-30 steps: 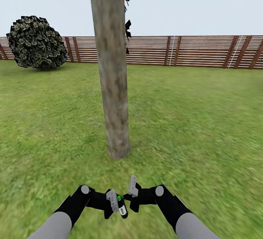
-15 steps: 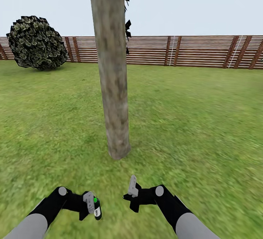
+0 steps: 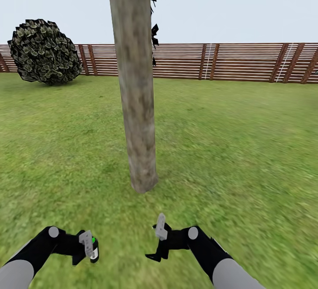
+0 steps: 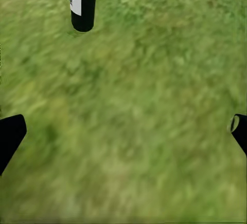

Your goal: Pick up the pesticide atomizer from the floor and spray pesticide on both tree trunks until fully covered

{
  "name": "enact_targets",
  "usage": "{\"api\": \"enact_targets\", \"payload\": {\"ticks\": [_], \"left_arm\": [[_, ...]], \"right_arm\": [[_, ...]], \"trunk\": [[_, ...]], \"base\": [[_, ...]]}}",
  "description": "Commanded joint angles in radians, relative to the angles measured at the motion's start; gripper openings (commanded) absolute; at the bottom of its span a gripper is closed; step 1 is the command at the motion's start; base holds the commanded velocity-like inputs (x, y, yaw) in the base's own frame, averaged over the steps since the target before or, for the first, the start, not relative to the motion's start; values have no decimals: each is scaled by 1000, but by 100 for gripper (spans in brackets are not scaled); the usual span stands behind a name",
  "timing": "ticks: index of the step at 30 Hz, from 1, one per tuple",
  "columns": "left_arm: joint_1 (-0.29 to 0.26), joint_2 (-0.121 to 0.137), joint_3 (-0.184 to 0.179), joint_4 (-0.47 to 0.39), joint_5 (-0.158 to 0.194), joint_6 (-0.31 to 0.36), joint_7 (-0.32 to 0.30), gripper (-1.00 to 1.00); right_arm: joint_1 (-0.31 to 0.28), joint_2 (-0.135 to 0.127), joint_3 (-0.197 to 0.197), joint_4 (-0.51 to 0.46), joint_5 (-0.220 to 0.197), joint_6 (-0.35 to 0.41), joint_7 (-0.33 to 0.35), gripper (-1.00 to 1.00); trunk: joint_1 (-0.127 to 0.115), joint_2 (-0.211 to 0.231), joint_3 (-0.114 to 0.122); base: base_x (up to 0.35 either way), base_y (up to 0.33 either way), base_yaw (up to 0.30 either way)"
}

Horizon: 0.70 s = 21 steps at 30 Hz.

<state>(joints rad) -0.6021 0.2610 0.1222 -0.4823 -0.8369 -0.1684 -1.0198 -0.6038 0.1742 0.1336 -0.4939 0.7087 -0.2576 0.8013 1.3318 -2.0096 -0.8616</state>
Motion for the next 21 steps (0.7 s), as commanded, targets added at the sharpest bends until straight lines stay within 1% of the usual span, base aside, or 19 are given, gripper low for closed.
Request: {"api": "enact_targets", "payload": {"ticks": [1,2,3,4,6,7,8,9,11,12,14,15,17,19,20,21], "left_arm": [[-1,-2,10,0,-8,-8,21,-100],[-1,-3,11,3,-5,-7,49,-100],[-1,-5,13,9,-2,-5,98,-100],[0,-5,13,13,0,-3,136,-100],[0,-6,15,29,5,-1,214,-100],[0,-7,16,47,11,0,253,-100],[0,-9,22,79,29,2,309,-100],[-1,-10,30,102,49,2,346,-100],[-1,-11,49,142,103,3,417,-100],[-1,-12,61,162,145,4,454,-100],[-1,-12,78,179,203,8,491,-100],[-1,-13,94,186,261,21,527,-100],[-1,-16,109,189,321,58,558,-100],[-1,-26,117,189,380,117,588,-100],[-1,-40,120,188,429,178,609,-100],[-2,-54,120,183,454,226,617,-100]], "right_arm": [[0,-13,-2,17,9,-7,-14,100],[0,-29,-4,41,7,-7,-40,100],[1,-53,-6,86,6,-8,-99,100],[1,-69,-6,121,4,-9,-150,100],[1,-95,-8,192,-5,-12,-266,100],[1,-103,-9,226,-16,-15,-326,100],[2,-111,-9,277,-42,-21,-418,100],[2,-114,-9,309,-66,-26,-482,100],[2,-117,-9,361,-125,-32,-629,100],[3,-118,-8,382,-173,-35,-730,100],[5,-119,-8,395,-247,-36,-842,100],[13,-119,-8,400,-330,-37,-914,100],[25,-123,-9,402,-411,-42,-948,100],[37,-141,-9,403,-489,-55,-970,100],[45,-163,-9,403,-562,-72,-993,100],[50,-179,-9,403,-618,-87,-1015,100]], "trunk": [[0,0,-1],[0,0,-1],[0,0,-1],[0,0,-1],[0,0,-1],[0,0,-1],[0,0,-1],[0,0,-1],[0,0,-1],[0,0,-1],[0,0,-1],[0,0,-1],[0,0,-1],[0,0,-1],[0,0,-1],[0,0,-1]], "base": [[0,0,0],[0,0,0],[0,0,0],[0,0,0],[0,0,0],[0,0,0],[0,0,0],[0,0,0],[0,0,0],[0,0,0],[0,0,0],[0,0,0],[0,0,0],[0,0,0],[0,0,0],[0,0,0]]}}
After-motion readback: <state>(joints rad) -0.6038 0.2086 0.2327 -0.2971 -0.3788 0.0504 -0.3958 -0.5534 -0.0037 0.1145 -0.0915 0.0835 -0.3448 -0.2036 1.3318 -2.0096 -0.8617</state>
